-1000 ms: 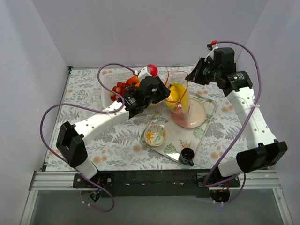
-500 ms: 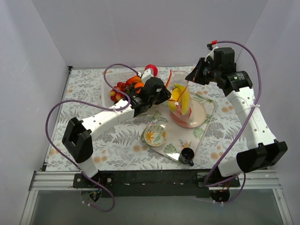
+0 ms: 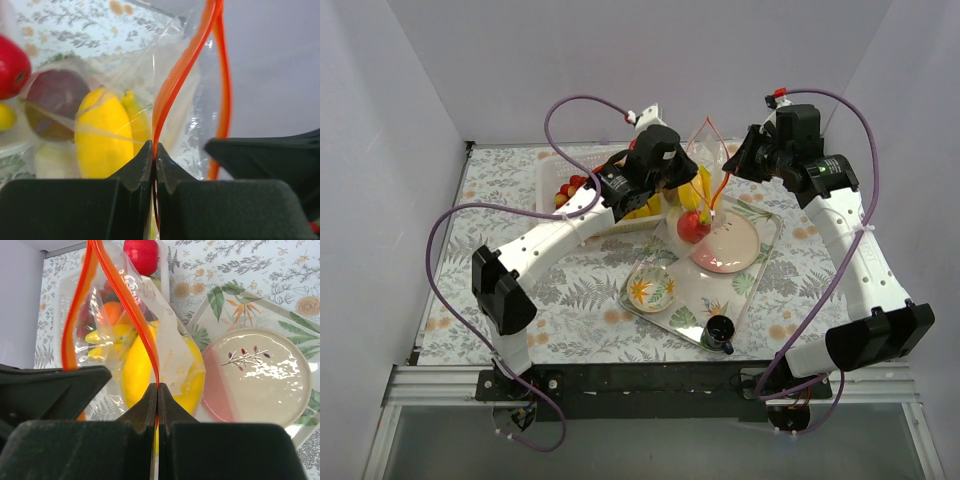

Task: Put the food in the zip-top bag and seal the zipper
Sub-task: Adjust the zipper on the food storage bag, then pick up the fake fruit from the bin.

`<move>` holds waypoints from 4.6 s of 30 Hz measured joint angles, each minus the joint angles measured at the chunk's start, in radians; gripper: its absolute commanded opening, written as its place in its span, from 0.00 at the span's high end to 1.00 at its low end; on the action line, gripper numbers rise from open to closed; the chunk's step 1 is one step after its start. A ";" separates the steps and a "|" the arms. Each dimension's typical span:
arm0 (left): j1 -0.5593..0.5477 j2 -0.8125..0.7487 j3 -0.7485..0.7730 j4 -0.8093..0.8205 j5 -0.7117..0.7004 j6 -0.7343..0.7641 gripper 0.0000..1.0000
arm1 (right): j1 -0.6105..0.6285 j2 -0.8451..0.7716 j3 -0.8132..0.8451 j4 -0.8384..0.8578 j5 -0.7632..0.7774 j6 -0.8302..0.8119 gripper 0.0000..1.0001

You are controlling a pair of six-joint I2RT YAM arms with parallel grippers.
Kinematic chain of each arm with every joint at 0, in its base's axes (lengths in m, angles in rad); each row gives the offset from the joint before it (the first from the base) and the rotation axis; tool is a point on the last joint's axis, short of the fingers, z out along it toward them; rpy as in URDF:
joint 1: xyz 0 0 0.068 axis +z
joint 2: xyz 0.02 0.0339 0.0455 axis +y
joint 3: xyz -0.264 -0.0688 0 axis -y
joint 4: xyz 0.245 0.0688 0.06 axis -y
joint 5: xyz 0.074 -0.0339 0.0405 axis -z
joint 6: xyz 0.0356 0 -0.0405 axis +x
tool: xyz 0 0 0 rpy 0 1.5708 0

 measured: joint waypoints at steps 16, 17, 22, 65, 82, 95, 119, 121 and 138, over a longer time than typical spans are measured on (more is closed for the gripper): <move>-0.006 0.072 0.008 -0.045 0.005 0.102 0.28 | -0.013 0.038 0.151 -0.054 0.053 -0.037 0.99; 0.003 0.063 -0.008 -0.042 0.005 0.108 0.24 | -0.013 0.037 0.164 -0.053 0.053 -0.038 0.99; 0.079 -0.035 -0.113 -0.013 0.015 0.128 0.16 | -0.013 0.039 0.178 -0.055 0.063 -0.046 0.99; 0.343 0.450 0.101 0.389 -0.035 0.638 0.02 | -0.013 -0.008 0.177 -0.107 0.097 -0.126 0.99; 0.334 0.546 0.171 0.442 -0.011 0.660 0.02 | -0.013 -0.009 0.156 -0.106 0.097 -0.150 0.99; 0.327 0.559 0.183 0.462 -0.019 0.657 0.30 | -0.013 -0.010 0.152 -0.105 0.097 -0.155 0.99; 0.327 0.350 -0.012 0.600 -0.084 0.686 0.41 | -0.013 -0.011 0.124 -0.100 0.097 -0.163 0.99; 0.327 0.305 -0.027 0.599 -0.083 0.679 0.41 | -0.013 -0.010 0.117 -0.100 0.098 -0.163 0.99; 0.143 -0.294 -0.348 0.448 0.192 0.344 0.43 | -0.013 -0.004 0.062 -0.083 0.105 -0.140 0.99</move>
